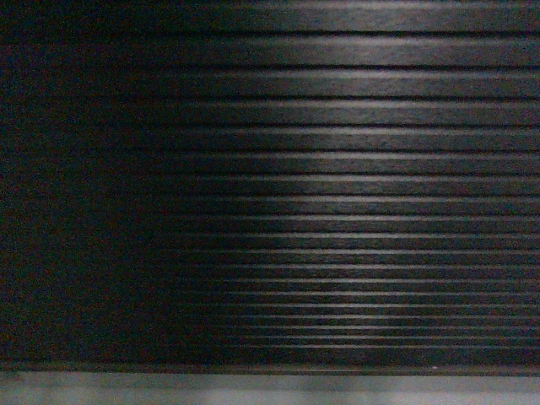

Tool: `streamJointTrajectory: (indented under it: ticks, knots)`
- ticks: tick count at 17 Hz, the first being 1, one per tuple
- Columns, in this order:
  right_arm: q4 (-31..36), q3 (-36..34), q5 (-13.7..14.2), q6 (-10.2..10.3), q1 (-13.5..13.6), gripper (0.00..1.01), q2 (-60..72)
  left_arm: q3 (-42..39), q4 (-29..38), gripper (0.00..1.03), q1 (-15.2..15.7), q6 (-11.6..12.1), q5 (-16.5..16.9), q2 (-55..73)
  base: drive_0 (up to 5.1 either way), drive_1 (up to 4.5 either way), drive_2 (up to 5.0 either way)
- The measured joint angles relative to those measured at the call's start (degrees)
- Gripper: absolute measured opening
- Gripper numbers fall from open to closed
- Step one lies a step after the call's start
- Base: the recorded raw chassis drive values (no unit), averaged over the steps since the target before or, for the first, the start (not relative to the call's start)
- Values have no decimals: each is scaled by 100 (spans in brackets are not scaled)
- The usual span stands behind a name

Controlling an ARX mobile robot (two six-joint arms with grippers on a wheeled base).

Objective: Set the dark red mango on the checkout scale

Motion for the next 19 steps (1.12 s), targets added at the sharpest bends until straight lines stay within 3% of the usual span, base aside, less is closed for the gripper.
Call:
streamJointTrajectory:
  ticks: [19]
  knots:
    - [11,2,2,4,0,98,0,0,11,98,0,0,2,0,0,0,0]
